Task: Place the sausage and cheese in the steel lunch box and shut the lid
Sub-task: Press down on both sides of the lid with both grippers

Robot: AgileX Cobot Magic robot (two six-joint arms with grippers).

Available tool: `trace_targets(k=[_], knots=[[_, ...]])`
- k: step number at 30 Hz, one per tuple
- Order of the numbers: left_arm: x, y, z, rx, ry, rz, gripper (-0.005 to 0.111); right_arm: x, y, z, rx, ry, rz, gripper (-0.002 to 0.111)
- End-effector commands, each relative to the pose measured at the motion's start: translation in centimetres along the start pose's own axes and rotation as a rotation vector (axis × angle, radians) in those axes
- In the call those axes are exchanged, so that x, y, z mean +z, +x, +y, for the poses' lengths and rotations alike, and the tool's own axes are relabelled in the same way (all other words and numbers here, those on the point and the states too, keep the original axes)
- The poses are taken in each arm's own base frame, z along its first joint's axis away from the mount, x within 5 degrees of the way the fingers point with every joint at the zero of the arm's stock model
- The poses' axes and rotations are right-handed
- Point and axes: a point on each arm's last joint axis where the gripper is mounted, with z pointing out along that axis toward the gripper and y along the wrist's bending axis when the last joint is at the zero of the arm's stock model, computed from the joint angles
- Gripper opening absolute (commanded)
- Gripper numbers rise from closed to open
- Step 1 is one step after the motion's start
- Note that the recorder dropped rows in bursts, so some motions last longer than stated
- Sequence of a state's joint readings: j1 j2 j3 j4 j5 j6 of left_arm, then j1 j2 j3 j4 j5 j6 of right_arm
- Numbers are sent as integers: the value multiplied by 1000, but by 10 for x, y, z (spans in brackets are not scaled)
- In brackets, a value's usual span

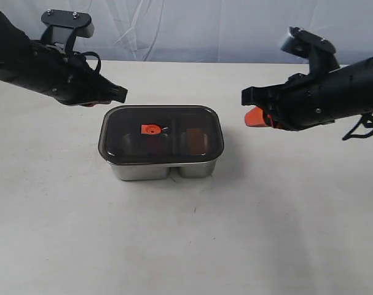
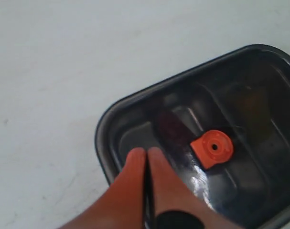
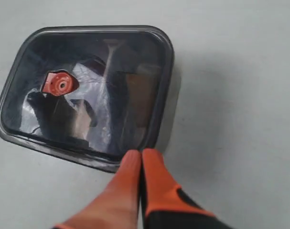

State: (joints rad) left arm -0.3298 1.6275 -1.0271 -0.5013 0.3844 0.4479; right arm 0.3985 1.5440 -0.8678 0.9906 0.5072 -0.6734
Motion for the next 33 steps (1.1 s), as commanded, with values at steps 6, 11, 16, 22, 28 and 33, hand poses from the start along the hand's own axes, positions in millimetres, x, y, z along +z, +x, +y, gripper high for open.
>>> trace_targets(k=[6, 11, 16, 22, 28, 33], knots=[[2, -1, -8, 40, 61, 6, 0, 52, -30, 25, -66, -47, 15, 0], [8, 2, -6, 39, 55, 17, 0, 75, -25, 22, -49, -50, 68, 0], [31, 13, -2, 24, 55, 87, 0, 83, -20, 20, -40, -52, 100, 0], [50, 25, 2, 11, 53, 149, 0, 86, -19, 20, -45, -44, 100, 0], [64, 34, 4, 2, 54, 196, 0, 104, -9, 9, -24, -23, 149, 0], [68, 37, 5, -1, 57, 213, 0, 115, -2, 3, -9, -14, 187, 0]])
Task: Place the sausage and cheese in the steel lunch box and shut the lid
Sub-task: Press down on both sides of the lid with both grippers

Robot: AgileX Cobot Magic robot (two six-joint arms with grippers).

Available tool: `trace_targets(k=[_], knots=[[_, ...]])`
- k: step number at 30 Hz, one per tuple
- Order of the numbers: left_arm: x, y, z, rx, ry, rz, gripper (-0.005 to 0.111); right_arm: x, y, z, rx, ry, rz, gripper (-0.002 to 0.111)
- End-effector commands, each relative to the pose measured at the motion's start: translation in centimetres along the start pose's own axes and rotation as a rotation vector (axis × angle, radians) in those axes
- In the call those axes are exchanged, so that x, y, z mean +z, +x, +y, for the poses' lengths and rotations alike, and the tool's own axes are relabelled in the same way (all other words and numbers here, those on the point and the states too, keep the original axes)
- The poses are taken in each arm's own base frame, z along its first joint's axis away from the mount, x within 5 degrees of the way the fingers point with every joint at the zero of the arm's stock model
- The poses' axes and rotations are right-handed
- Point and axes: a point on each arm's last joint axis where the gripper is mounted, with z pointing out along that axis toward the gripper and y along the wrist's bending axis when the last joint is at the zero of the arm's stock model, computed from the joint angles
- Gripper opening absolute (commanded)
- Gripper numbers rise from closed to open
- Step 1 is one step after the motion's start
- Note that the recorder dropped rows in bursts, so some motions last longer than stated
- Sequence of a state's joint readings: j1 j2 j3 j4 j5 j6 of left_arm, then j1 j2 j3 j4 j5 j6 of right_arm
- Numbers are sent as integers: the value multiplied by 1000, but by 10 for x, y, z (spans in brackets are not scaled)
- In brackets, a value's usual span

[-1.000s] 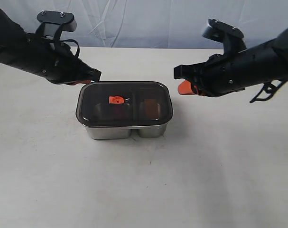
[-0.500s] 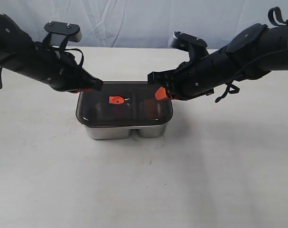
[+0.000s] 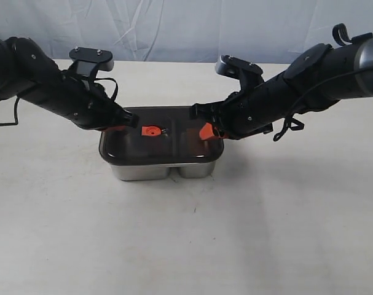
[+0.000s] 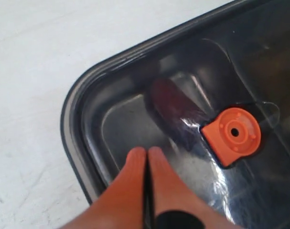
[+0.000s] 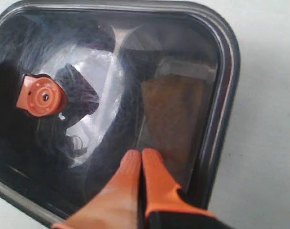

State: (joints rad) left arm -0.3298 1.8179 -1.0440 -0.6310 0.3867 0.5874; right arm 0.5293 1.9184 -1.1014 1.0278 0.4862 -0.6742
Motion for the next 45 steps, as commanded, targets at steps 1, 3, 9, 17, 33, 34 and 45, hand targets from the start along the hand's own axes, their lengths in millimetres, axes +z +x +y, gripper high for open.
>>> trace_targets(k=[1, 3, 9, 17, 33, 34, 45], knots=[[13, 11, -1, 13, 14, 71, 0, 12, 6, -7, 4, 16, 35, 0], [15, 13, -1, 11, 18, 84, 0, 14, 7, -9, 6, 18, 41, 0], [31, 24, 2, 3, 25, 149, 0, 19, 10, -11, 13, 18, 61, 0], [23, 22, -2, 3, 48, 161, 0, 19, 10, -11, 32, 18, 62, 0], [9, 43, -10, -58, 101, 396, 0, 19, 10, -11, 65, 20, 59, 0], [9, 44, -8, -64, 78, 415, 0, 19, 9, -11, 67, 20, 58, 0], [3, 40, -6, -22, 44, 378, 0, 18, 9, -11, 80, 20, 56, 0]])
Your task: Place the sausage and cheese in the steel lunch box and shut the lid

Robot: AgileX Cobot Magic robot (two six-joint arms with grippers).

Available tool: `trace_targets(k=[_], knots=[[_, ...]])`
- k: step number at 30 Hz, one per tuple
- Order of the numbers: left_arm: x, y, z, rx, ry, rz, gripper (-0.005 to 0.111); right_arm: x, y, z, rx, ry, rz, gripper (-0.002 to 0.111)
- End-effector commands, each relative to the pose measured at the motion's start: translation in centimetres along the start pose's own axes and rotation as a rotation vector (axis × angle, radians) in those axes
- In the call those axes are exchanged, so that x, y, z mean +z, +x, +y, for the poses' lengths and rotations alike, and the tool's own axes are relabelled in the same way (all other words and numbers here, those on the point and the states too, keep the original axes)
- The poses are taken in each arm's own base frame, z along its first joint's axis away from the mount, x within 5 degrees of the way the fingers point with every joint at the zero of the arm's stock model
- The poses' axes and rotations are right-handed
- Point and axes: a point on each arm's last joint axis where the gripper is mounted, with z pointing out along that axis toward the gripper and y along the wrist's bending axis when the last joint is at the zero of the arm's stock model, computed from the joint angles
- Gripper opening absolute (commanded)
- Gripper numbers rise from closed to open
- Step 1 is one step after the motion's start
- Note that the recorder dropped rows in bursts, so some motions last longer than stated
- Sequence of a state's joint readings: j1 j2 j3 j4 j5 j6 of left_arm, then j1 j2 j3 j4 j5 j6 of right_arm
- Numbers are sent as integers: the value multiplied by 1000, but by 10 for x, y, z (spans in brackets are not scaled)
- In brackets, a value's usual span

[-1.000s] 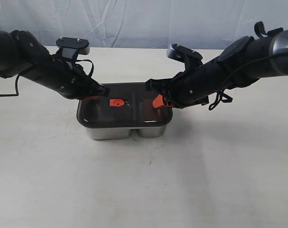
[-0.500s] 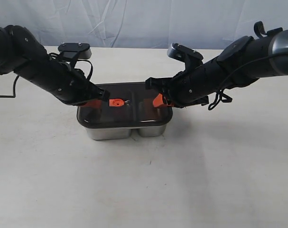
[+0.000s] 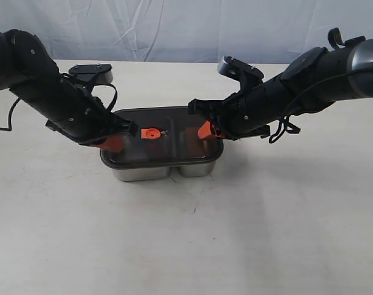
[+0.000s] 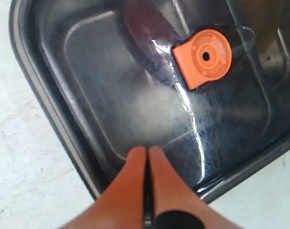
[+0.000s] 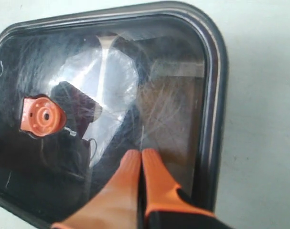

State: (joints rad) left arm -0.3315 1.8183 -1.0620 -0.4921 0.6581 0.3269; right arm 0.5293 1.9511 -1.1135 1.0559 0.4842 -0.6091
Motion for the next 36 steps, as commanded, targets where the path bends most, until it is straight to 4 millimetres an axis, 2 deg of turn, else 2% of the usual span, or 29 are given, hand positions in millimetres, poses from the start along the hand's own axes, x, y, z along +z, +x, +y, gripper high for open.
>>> trace_targets(k=[1, 5, 10, 14, 17, 22, 26, 29, 36], knots=[[7, 15, 3, 120, -29, 88, 0, 7, 7, -7, -21, 23, 42, 0], [-35, 5, -10, 172, -31, -94, 0, -14, -2, 5, -60, 18, -36, 0], [-112, 6, -29, 268, -81, -370, 0, -74, -14, 35, -243, 15, -161, 0], [-174, 34, -42, 300, -106, -638, 0, -132, -4, 59, -356, 15, -189, 0], [-202, 65, -46, 296, -110, -792, 0, -165, 14, 69, -395, 24, -202, 0], [-220, 123, -47, 303, -87, -901, 0, -201, 60, 69, -420, 11, -242, 0], [-221, 152, -46, 316, -74, -923, 0, -217, 92, 64, -431, -6, -248, 0], [-226, 164, -48, 337, -65, -926, 0, -226, 104, 65, -445, -20, -251, 0], [-233, 172, -50, 347, -63, -970, 0, -239, 110, 70, -459, -44, -294, 0]])
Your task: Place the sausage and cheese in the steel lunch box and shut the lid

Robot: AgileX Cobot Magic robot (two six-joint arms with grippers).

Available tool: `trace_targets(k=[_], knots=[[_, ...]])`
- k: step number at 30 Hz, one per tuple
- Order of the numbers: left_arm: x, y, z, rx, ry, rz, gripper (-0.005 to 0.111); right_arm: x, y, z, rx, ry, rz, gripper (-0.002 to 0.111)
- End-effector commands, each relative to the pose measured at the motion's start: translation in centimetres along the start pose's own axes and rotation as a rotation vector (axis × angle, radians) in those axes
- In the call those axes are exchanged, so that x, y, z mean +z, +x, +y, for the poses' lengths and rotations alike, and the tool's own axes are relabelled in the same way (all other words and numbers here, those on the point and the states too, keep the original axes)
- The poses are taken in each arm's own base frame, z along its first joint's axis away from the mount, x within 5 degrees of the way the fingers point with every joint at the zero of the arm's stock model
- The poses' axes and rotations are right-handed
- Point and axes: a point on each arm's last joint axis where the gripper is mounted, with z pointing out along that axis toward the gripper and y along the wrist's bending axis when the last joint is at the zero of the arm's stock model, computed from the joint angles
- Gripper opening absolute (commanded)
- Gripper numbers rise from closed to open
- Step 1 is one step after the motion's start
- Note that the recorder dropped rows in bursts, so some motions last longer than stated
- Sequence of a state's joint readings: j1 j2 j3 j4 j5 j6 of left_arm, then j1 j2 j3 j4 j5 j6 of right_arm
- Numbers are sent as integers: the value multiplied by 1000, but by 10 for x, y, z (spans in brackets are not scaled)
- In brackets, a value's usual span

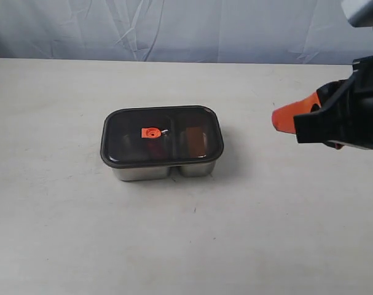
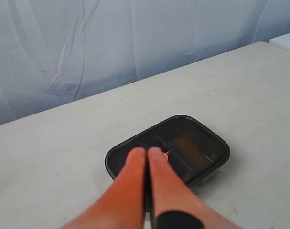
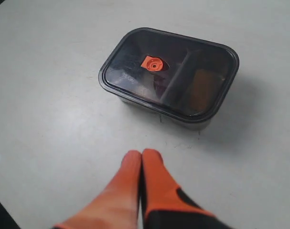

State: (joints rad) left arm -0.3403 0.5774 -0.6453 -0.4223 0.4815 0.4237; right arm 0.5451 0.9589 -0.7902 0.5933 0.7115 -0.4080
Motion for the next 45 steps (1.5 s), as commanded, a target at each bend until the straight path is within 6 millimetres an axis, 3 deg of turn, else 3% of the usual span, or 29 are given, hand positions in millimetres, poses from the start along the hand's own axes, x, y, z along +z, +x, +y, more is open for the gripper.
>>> trace_targets(k=[1, 5, 8, 12, 15, 16, 20, 27, 30, 38, 42, 45], knots=[[-5, -1, -1, -7, 3, -23, 0, -6, 1, 5, -11, -12, -26, 0], [-5, -1, -1, -7, 3, -23, 0, -19, 1, 10, -28, -14, -78, 0], [-5, -1, -1, 3, -3, -27, 0, -43, 3, 16, -94, -4, -168, 0], [-5, -1, -1, 3, -3, -27, 0, -76, 14, 2, -69, 182, -410, 0], [-5, -1, -1, 3, -3, -27, 0, -88, 43, -14, 44, 360, -571, 0], [-5, -1, -1, 3, -3, -27, 0, -91, 65, -18, 63, 461, -612, 0], [-5, -1, -1, 5, -3, -27, 0, -77, 113, -29, 22, 632, -578, 0], [-5, -1, -1, 5, -3, -27, 0, -47, 162, -49, 19, 727, -580, 0], [-5, -1, -1, 5, -3, -27, 0, -46, 183, -59, 159, 838, -615, 0], [-5, -1, -1, 3, -2, -25, 0, -44, 196, -69, 193, 951, -548, 0], [-5, -1, -1, 3, -2, -25, 0, -44, 195, -68, 204, 939, -565, 0], [-5, -1, -1, 3, -2, -25, 0, -40, 193, -65, 340, 839, -638, 0]])
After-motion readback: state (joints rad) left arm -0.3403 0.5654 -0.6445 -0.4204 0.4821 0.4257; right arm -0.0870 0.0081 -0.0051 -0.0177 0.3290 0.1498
